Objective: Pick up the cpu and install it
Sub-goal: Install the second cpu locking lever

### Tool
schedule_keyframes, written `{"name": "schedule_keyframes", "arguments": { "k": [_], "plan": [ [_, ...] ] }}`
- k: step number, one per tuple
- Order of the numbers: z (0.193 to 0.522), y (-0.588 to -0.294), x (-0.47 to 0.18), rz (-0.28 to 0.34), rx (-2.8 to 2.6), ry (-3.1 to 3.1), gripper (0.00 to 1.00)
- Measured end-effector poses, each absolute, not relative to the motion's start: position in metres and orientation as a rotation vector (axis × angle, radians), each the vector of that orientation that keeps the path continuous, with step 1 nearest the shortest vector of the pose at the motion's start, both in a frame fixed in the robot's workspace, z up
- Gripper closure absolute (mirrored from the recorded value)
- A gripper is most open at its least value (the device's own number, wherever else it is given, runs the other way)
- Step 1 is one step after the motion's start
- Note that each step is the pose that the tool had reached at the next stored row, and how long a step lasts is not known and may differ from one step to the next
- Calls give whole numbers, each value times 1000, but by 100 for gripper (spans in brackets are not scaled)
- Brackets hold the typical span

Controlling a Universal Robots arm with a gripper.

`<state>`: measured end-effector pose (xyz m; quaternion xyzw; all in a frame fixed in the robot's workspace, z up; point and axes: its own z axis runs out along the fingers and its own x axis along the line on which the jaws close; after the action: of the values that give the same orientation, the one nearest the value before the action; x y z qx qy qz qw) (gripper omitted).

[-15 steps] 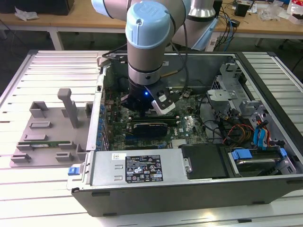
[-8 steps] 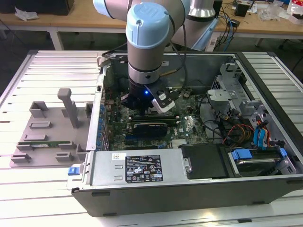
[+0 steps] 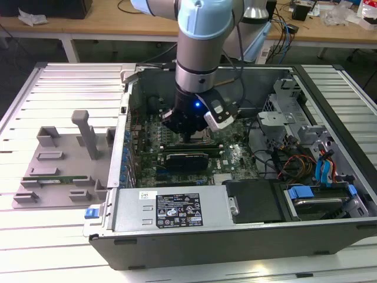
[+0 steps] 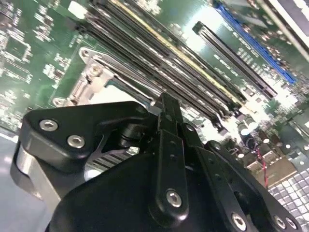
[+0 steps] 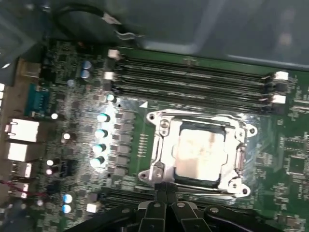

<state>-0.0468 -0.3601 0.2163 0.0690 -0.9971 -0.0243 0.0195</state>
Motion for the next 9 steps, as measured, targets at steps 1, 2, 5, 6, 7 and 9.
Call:
{"name": "schedule_keyframes", "arguments": {
  "k": [1,2,5,6,7,9],
  "plan": [
    [216,-359,-43,-69,214,-3090,89],
    [216,-357,-40,-62,213,-3087,89],
    [218,-346,-33,-46,212,-3084,89],
    [218,-343,-32,-46,212,-3084,89],
    [219,-339,-30,-46,212,-3083,89],
    [221,-335,-29,-46,212,-3083,89]
  ]
}}
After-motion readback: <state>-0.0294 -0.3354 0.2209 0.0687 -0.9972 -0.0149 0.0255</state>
